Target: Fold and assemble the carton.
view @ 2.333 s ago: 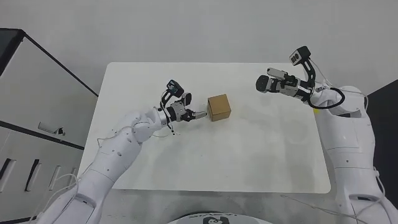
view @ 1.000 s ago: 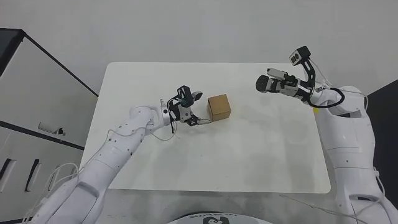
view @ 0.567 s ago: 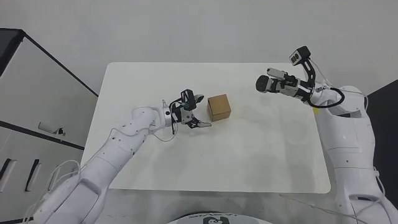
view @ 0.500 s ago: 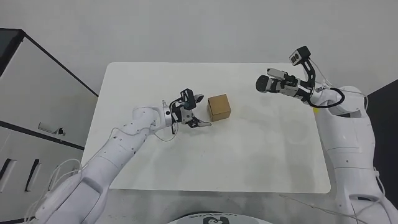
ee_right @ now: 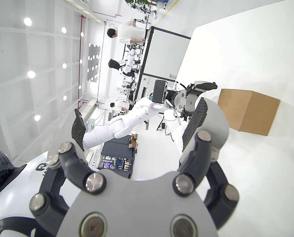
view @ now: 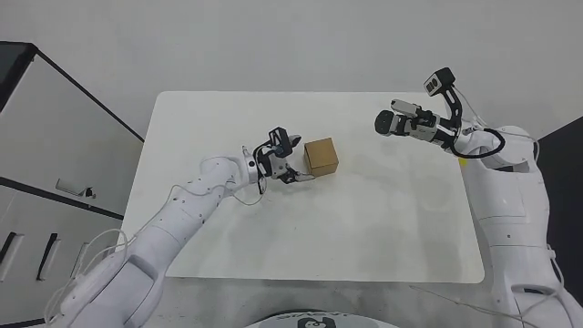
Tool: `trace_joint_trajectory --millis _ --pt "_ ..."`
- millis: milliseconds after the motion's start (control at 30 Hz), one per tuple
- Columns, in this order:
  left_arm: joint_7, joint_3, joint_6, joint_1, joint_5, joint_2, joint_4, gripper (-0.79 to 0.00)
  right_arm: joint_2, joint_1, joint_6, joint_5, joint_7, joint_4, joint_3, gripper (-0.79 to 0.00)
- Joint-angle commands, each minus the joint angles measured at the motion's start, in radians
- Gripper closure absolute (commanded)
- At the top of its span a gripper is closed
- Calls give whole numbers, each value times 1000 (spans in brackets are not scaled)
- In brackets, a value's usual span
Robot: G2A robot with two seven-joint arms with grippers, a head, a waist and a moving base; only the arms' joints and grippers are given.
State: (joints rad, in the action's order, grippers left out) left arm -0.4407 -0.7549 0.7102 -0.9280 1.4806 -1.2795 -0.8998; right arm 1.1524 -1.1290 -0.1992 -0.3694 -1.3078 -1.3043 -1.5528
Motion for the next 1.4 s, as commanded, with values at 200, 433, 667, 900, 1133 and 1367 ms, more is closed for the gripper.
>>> trace_joint_trajectory --millis 200,433,667,900,1133,1367 --pt "-47 50 -34 41 12 -35 98 -785 0 0 0 0 0 0 0 -785" --pt "-100 74 -60 64 16 -59 158 -785 0 0 0 0 0 0 0 -785" --pt "-136 98 -65 82 18 -83 206 -785 0 0 0 0 0 0 0 -785" --pt "-169 119 -65 98 10 -109 260 -785 0 0 0 0 0 0 0 -785" --pt "-201 132 -58 110 -3 -130 318 -785 0 0 0 0 0 0 0 -785" --pt "-225 141 -52 122 -6 -147 363 -680 0 0 0 0 0 0 0 -785"
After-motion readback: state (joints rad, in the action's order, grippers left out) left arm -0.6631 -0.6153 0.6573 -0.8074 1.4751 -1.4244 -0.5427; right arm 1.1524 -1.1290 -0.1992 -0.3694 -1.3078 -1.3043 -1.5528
